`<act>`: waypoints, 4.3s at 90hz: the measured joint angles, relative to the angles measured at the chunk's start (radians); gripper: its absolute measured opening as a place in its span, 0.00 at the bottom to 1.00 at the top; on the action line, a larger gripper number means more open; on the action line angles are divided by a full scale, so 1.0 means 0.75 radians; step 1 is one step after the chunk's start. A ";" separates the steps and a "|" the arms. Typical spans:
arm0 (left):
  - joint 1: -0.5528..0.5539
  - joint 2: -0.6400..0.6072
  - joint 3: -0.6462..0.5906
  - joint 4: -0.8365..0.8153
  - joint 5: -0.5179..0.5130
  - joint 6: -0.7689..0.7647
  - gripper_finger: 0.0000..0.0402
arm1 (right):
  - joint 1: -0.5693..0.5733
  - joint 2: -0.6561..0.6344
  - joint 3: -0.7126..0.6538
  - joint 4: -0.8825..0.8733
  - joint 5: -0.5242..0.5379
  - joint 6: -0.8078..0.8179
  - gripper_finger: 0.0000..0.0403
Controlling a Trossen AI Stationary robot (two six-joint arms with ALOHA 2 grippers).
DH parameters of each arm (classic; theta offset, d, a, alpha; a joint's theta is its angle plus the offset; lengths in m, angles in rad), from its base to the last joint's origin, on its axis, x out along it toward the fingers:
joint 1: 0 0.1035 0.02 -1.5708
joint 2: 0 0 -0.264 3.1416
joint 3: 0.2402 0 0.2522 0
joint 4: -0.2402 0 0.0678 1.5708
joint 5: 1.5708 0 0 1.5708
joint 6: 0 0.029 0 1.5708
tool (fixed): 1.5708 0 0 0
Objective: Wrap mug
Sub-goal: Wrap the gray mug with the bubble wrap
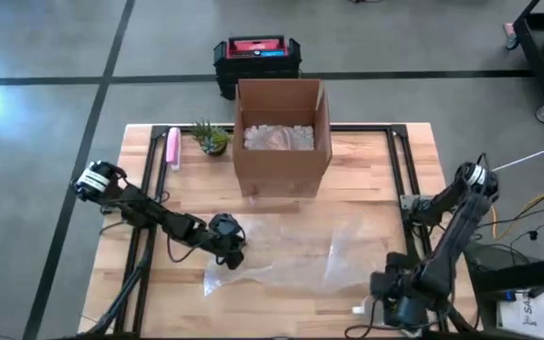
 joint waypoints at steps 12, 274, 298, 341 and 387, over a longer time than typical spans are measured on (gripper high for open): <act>0.000 0.000 0.000 0.001 0.000 0.000 0.19 | -0.035 0.043 0.009 -0.001 -0.040 -0.059 0.41; 0.002 0.000 0.002 0.042 -0.012 0.024 0.19 | -0.808 0.157 0.540 -0.068 -0.156 -0.931 0.49; -0.002 0.000 0.002 0.045 -0.012 0.023 0.19 | -0.367 0.088 0.306 -0.110 -0.030 -0.582 0.52; 0.012 0.000 0.001 0.092 -0.015 0.049 0.19 | -0.251 0.094 -0.267 0.361 -0.099 -0.229 0.41; -0.014 -0.051 0.418 -0.279 0.071 0.247 0.19 | -0.308 0.025 -0.084 0.202 -0.101 -0.506 0.01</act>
